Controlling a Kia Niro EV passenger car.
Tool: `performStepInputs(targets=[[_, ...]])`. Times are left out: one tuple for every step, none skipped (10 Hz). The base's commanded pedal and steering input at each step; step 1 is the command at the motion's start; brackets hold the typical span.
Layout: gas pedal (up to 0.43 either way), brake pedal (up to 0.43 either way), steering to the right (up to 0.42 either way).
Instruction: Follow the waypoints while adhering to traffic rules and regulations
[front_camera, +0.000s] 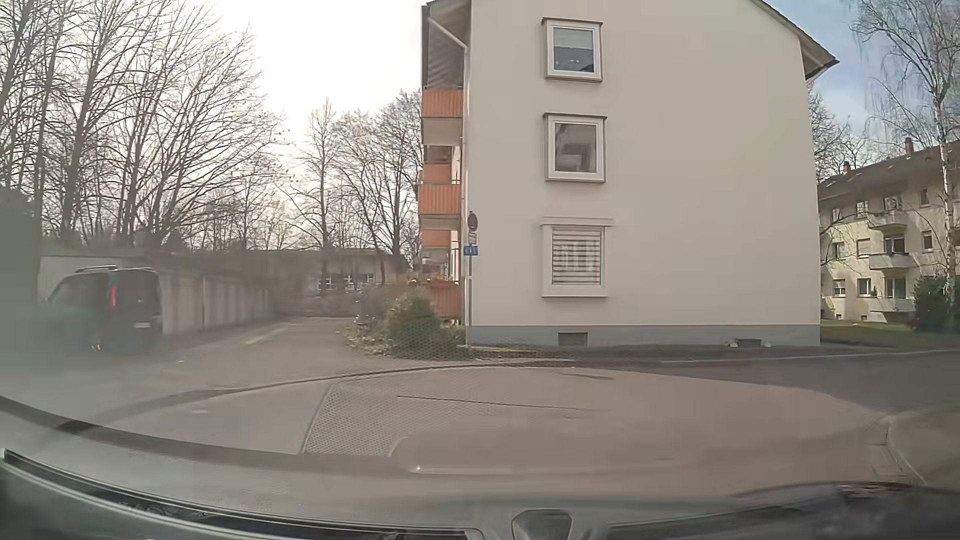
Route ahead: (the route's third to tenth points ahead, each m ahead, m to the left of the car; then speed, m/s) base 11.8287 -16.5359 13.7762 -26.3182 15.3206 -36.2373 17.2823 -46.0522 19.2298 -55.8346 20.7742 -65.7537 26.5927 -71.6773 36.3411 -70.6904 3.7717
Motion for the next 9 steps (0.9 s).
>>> performStepInputs(targets=[[0.000, 0.000, 0.284], [0.000, 0.000, 0.290], [0.000, 0.000, 0.293], [0.000, 0.000, 0.297], [0.000, 0.000, 0.299], [0.000, 0.000, 0.302], [0.000, 0.000, 0.305], [0.000, 0.000, 0.311], [0.000, 0.000, 0.317]])
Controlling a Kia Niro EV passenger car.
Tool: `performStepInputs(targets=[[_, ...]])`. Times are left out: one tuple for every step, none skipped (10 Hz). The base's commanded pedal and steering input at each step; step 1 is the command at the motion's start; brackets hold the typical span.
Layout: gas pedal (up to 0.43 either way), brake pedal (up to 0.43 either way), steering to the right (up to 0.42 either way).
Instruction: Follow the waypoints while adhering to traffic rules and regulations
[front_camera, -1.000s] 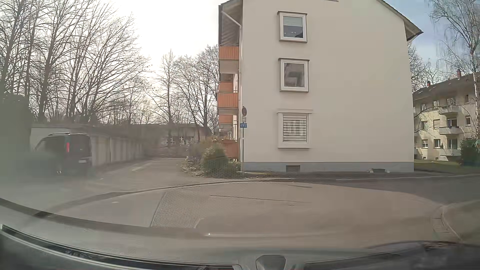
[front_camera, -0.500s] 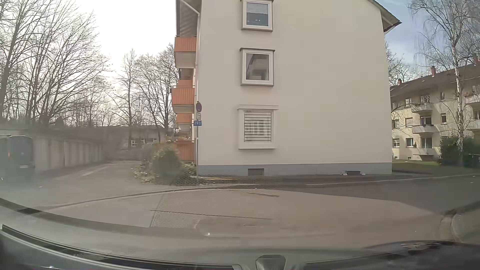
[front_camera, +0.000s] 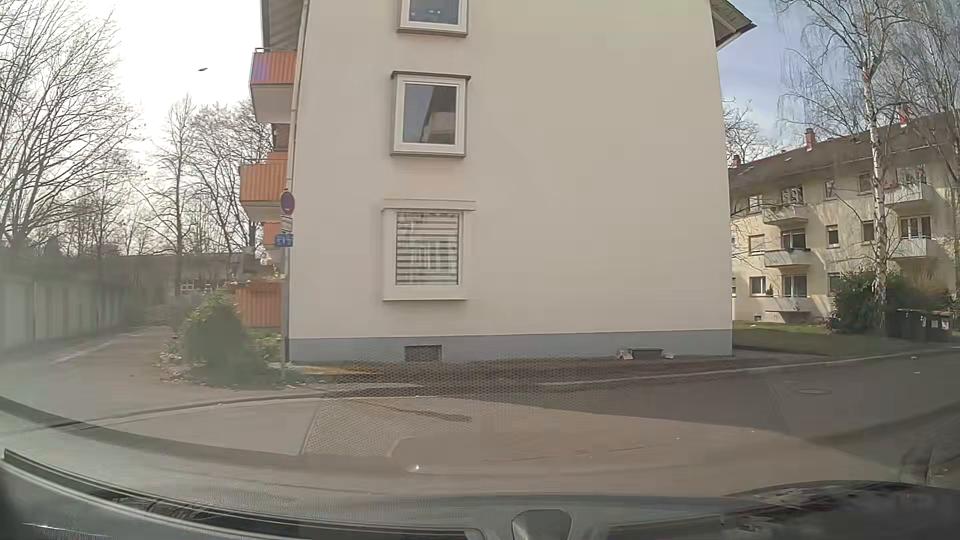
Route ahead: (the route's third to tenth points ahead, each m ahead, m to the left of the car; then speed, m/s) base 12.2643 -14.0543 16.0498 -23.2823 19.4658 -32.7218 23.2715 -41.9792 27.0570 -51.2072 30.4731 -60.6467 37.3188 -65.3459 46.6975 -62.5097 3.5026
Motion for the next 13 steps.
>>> performStepInputs(targets=[[0.000, 0.000, 0.325], [0.000, 0.000, 0.338], [0.000, 0.000, 0.350], [0.000, 0.000, 0.364], [0.000, 0.000, 0.379], [0.000, 0.000, 0.396], [0.000, 0.000, 0.410], [0.000, 0.000, 0.431], [0.039, 0.000, 0.448], [0.039, 0.000, 0.452], [0.039, 0.000, 0.452], [0.039, 0.000, 0.449], [0.039, 0.000, 0.444]])
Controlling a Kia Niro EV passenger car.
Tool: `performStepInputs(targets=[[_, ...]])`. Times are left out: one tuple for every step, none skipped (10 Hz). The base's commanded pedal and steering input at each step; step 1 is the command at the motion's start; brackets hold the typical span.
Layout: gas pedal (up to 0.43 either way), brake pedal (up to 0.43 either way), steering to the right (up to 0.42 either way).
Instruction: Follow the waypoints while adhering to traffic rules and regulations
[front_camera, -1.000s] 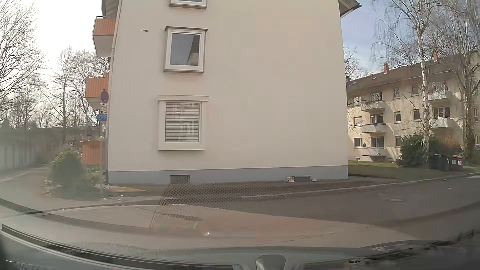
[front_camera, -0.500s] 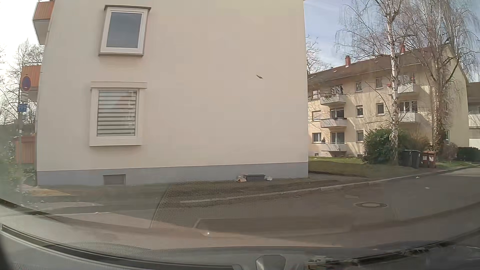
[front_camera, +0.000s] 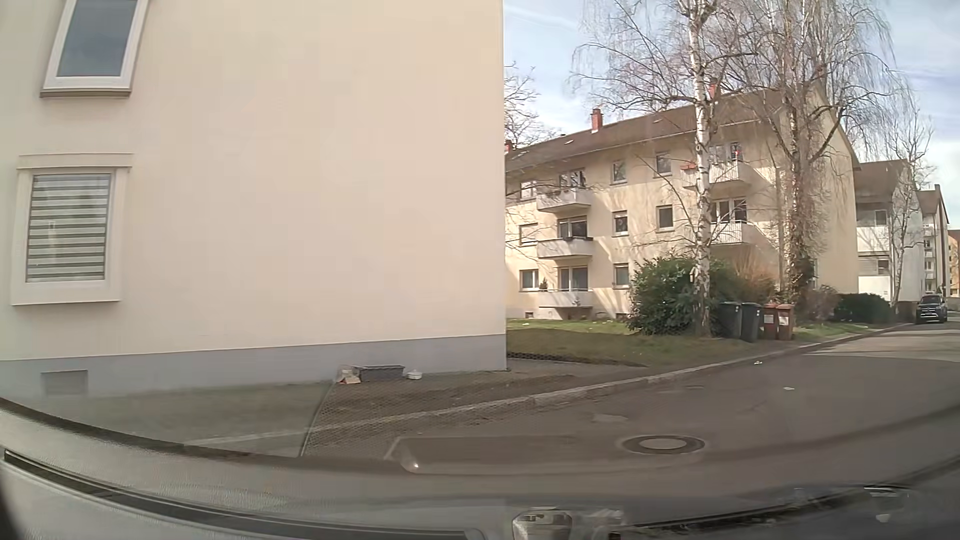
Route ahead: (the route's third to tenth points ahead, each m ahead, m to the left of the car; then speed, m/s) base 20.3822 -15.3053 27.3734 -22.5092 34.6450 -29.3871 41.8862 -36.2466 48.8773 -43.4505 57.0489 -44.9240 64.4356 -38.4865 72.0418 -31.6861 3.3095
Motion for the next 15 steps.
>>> performStepInputs(targets=[[0.039, 0.000, 0.437], [0.047, 0.000, 0.435], [0.047, 0.000, 0.428], [0.059, 0.000, 0.423], [0.079, 0.000, 0.419], [0.079, 0.000, 0.416], [0.079, 0.000, 0.410], [0.079, 0.000, 0.395], [0.079, 0.000, 0.387], [0.079, 0.000, 0.383], [0.079, 0.000, 0.380], [0.098, 0.000, 0.375], [0.110, 0.000, 0.365], [0.118, 0.000, 0.358], [0.118, 0.000, 0.350]])
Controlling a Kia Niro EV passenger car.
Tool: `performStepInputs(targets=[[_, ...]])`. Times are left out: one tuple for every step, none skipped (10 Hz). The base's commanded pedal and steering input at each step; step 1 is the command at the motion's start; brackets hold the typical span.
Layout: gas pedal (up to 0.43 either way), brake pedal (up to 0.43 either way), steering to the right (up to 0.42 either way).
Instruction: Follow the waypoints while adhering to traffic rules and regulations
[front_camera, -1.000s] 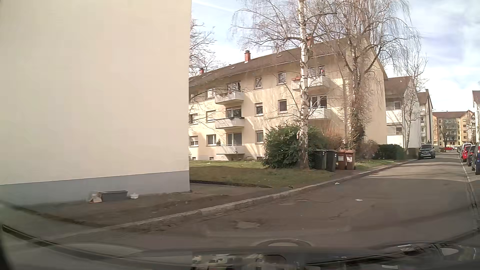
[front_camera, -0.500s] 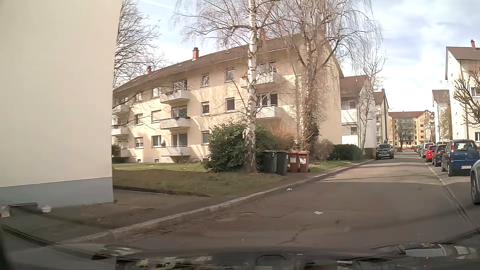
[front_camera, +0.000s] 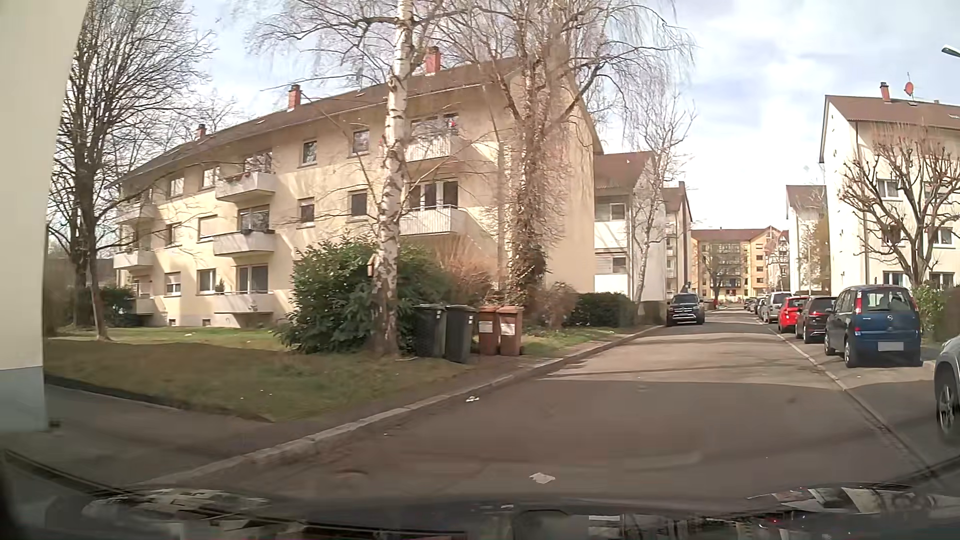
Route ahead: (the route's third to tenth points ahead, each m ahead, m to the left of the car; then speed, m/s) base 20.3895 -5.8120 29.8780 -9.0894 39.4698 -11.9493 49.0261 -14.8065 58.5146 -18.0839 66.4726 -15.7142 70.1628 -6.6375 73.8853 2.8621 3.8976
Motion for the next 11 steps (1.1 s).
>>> performStepInputs(targets=[[0.118, 0.000, 0.344], [0.118, 0.000, 0.336], [0.118, 0.000, 0.322], [0.118, 0.000, 0.303], [0.118, 0.000, 0.290], [0.118, 0.000, 0.281], [0.118, 0.000, 0.262], [0.118, 0.000, 0.245], [0.118, 0.000, 0.220], [0.118, 0.000, 0.191], [0.118, 0.000, 0.159]])
